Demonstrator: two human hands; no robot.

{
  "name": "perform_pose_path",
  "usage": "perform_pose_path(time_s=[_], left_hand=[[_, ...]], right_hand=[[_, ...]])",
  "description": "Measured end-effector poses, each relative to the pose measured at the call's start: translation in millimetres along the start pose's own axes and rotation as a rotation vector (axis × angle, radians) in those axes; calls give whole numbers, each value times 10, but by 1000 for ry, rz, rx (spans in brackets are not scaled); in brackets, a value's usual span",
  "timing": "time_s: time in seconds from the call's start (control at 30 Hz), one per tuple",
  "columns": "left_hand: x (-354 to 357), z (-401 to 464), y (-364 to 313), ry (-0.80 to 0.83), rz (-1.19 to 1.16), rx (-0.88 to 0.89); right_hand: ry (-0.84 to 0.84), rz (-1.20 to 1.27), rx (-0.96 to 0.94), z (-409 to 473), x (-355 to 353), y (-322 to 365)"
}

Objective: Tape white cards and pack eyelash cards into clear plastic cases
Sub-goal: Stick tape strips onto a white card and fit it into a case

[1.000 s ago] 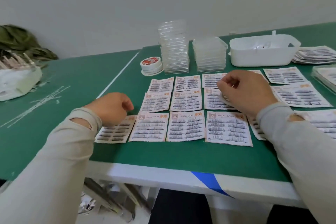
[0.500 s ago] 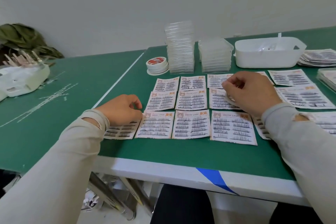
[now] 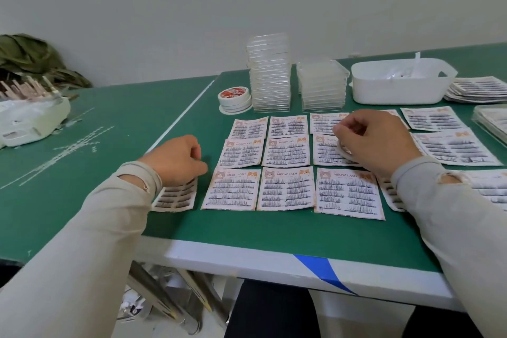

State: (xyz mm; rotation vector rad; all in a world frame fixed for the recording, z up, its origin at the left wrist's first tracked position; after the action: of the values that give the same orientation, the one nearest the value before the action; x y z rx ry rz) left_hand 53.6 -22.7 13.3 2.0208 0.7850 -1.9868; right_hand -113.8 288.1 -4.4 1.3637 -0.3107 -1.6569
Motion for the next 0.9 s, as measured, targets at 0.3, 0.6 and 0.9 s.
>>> perform_pose_path(time_s=[0.3, 0.6, 0.9], left_hand=[[-799, -348, -537, -149, -875, 482], [77, 216, -1676, -143, -881, 453], [673, 345, -2025, 314, -1374, 409]], right_hand=[[21, 402, 9, -10, -8, 87], [18, 660, 100, 18, -65, -44], [-181, 534, 118, 84, -159, -158]])
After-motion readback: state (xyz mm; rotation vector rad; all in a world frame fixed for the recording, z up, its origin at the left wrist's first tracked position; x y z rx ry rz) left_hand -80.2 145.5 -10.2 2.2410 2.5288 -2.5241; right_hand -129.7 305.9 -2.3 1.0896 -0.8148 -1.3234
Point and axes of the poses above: each hand's wrist, its own z-axis towards the middle knuckle, its own x-axis out of the palm, y = z × x, the point moved 5 cm from there along z, towards the middle knuckle, and after that the axes turned 1 degree about z, right-handed, at the moved point
